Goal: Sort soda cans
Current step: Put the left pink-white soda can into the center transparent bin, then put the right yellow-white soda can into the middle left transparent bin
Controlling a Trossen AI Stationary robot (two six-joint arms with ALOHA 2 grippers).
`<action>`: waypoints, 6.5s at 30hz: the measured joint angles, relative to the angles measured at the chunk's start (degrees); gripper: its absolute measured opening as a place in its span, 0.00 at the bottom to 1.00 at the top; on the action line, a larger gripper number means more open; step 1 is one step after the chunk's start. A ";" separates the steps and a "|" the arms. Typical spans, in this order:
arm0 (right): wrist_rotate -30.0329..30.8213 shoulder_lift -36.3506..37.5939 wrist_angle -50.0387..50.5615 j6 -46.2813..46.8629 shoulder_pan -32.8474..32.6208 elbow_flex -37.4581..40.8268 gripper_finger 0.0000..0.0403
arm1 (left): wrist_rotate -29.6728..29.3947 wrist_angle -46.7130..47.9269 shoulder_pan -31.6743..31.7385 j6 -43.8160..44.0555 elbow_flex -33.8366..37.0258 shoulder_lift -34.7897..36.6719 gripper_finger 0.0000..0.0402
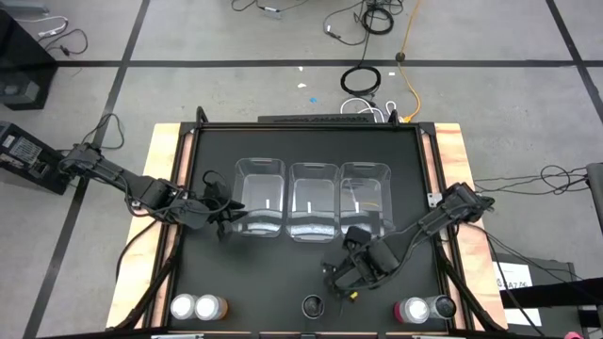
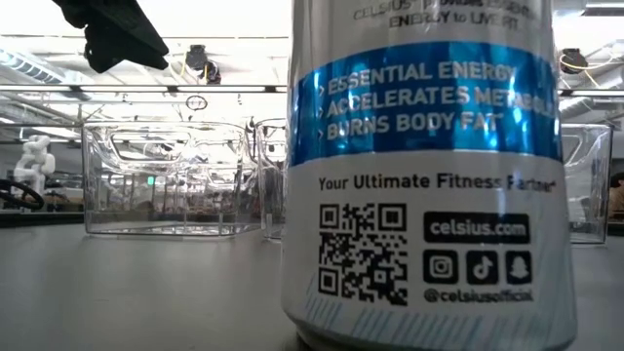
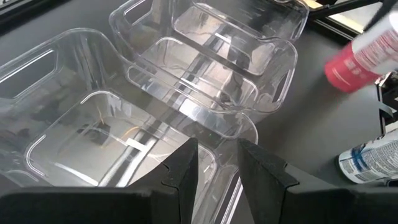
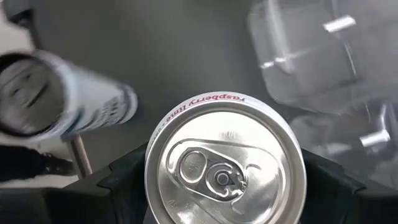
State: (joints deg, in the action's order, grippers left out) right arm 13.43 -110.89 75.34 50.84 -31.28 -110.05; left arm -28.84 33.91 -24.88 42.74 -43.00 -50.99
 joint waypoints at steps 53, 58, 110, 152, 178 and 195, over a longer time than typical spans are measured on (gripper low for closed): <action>-8.70 6.90 -35.09 -31.73 38.75 22.59 0.74 | 0.04 -0.46 0.02 0.32 0.00 0.01 0.30; -9.64 3.70 -36.89 -33.59 39.76 22.59 0.74 | 0.04 -0.44 0.01 0.33 0.00 0.01 0.30; -10.44 -2.21 -43.53 -38.51 42.46 22.54 0.79 | 1.75 -0.45 0.00 0.41 0.00 -0.01 0.30; -10.50 -2.43 -43.99 -43.11 42.55 22.50 0.82 | 1.79 -0.44 0.02 0.35 0.00 0.00 0.30; -10.31 0.27 -43.47 -43.64 42.78 22.48 0.98 | 1.79 -0.44 0.00 0.31 0.00 0.01 0.30; -10.23 17.38 -28.59 -29.70 43.06 22.48 0.99 | 1.79 -0.48 0.00 0.33 0.00 -0.01 0.30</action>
State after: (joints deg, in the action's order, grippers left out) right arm 3.20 -93.51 46.75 21.14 11.78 -87.57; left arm -27.05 33.43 -24.88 43.07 -43.00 -51.00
